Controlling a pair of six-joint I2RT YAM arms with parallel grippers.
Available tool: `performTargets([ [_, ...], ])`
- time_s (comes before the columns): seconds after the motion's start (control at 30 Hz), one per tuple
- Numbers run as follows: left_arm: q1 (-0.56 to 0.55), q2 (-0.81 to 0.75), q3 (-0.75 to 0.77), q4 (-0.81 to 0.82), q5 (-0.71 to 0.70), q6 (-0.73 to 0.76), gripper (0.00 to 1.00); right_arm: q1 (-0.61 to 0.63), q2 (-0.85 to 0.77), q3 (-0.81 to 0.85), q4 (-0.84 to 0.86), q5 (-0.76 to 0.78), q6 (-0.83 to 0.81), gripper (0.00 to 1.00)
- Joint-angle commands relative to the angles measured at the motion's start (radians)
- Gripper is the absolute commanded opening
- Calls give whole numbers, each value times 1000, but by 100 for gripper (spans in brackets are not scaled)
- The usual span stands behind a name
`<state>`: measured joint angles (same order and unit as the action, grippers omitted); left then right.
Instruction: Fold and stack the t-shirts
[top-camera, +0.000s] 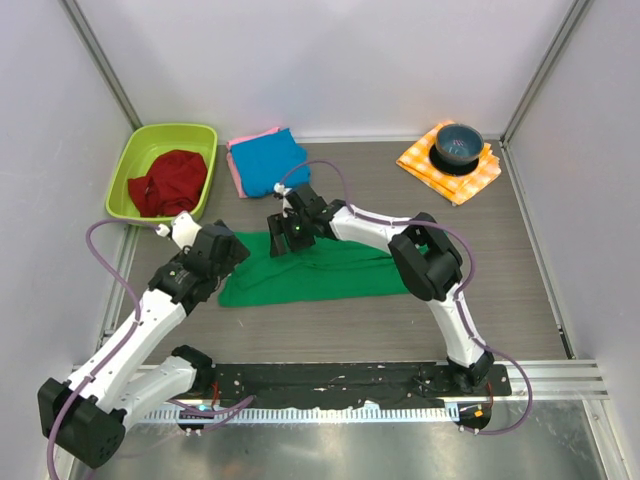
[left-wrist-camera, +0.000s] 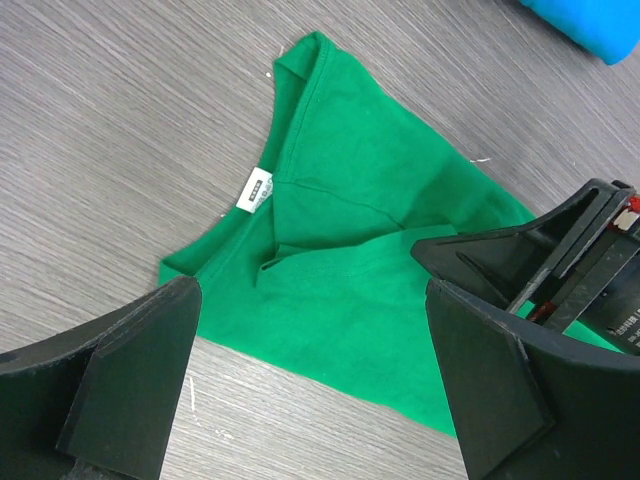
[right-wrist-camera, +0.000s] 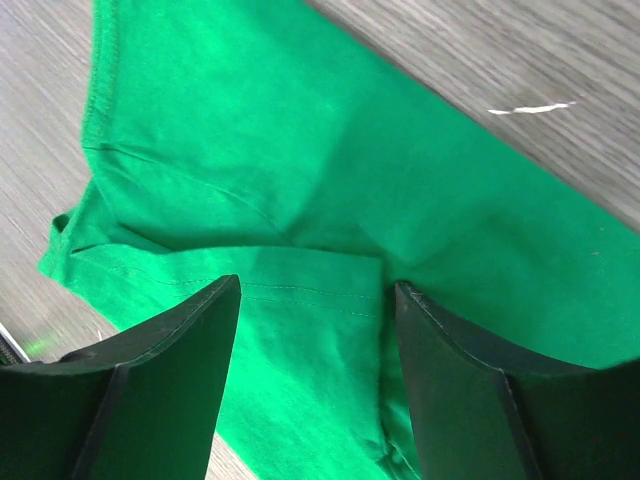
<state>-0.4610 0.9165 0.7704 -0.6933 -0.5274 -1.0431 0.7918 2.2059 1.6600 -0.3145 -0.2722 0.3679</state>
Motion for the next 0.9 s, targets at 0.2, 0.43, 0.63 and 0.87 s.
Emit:
performTargets([
  [0.2, 8, -5, -13, 17, -25, 8, 100, 47, -66, -18, 26, -1, -7, 68],
  [0.43, 8, -11, -43, 47, -5, -3, 100, 58, -178, -172, 52, 27, 3, 67],
  [0.63, 7, 2, -60, 80, 26, -14, 100, 98, -317, -334, 77, 113, -1, 66],
  [0.87, 8, 5, -71, 101, 36, -20, 100, 152, -414, -437, 132, 139, 3, 66],
])
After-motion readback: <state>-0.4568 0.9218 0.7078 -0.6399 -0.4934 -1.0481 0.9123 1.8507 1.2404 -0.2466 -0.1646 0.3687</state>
